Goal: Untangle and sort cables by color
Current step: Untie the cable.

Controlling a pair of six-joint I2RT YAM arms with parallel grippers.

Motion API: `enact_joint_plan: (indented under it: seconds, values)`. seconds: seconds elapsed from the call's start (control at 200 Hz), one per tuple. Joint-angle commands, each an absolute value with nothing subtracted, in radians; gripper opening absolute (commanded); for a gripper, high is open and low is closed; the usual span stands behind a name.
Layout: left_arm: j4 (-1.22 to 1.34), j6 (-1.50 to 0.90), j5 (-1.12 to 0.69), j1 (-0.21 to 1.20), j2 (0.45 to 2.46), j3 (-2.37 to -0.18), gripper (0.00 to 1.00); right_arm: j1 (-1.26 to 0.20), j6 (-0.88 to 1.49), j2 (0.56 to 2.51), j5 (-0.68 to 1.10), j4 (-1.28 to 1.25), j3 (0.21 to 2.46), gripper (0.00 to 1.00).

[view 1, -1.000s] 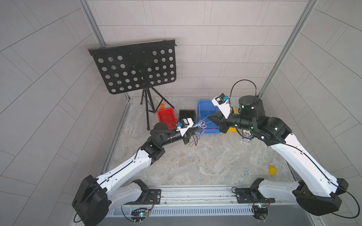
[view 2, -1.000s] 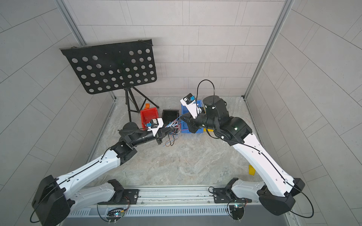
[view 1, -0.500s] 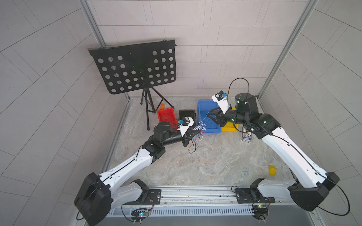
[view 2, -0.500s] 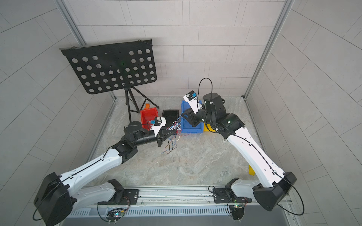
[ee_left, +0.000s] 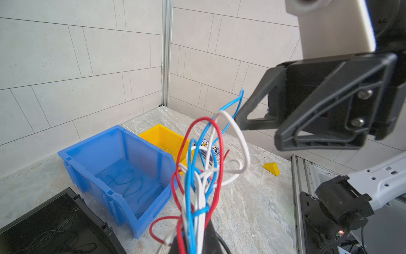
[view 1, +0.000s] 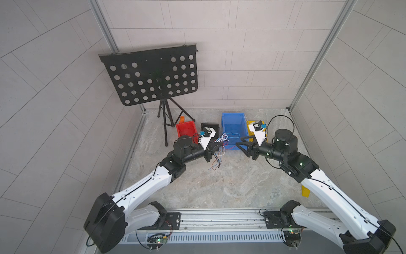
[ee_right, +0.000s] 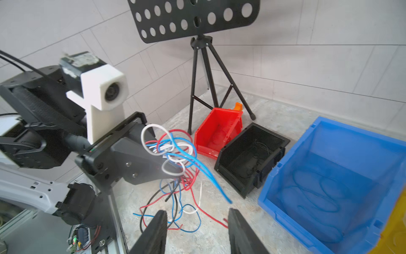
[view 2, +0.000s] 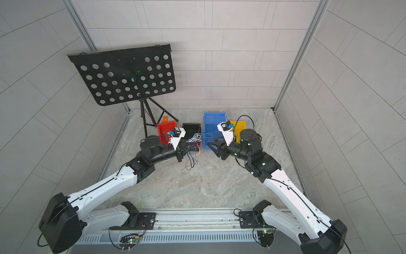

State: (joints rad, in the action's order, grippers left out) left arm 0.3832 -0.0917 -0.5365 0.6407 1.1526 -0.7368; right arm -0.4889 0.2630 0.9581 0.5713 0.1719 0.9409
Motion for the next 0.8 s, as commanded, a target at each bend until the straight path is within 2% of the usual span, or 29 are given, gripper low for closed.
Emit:
enact_joint_plan:
  seconds: [0.0,0.445,0.515,0.665,0.705,0.73,0.75,0.795]
  values:
    - [0.428,-0.124,-0.517,0.635,1.155,-0.761,0.00,-0.493,0.313,1.001,0.648,0.053,0.931,0.49]
    - [0.470,-0.153,-0.545,0.636,1.121,-0.756,0.00,-0.522,0.372,1.149,0.725,-0.108,0.956,0.46]
    - [0.484,-0.159,-0.550,0.635,1.125,-0.752,0.00,-0.528,0.372,1.170,0.738,-0.106,0.970,0.38]
    - [0.502,-0.167,-0.557,0.635,1.117,-0.739,0.00,-0.527,0.366,1.192,0.760,-0.100,0.987,0.05]
    - [0.502,-0.170,-0.552,0.636,1.112,-0.732,0.00,-0.526,0.352,1.183,0.729,-0.074,0.989,0.00]
    - [0.499,-0.167,-0.543,0.636,1.107,-0.729,0.00,-0.526,0.342,1.175,0.708,-0.055,0.989,0.00]
    - [0.494,-0.166,-0.531,0.636,1.101,-0.725,0.03,-0.524,0.334,1.167,0.690,-0.039,0.989,0.00]
    - [0.473,-0.167,-0.482,0.635,1.086,-0.719,0.20,-0.510,0.320,1.152,0.654,-0.011,0.984,0.00]
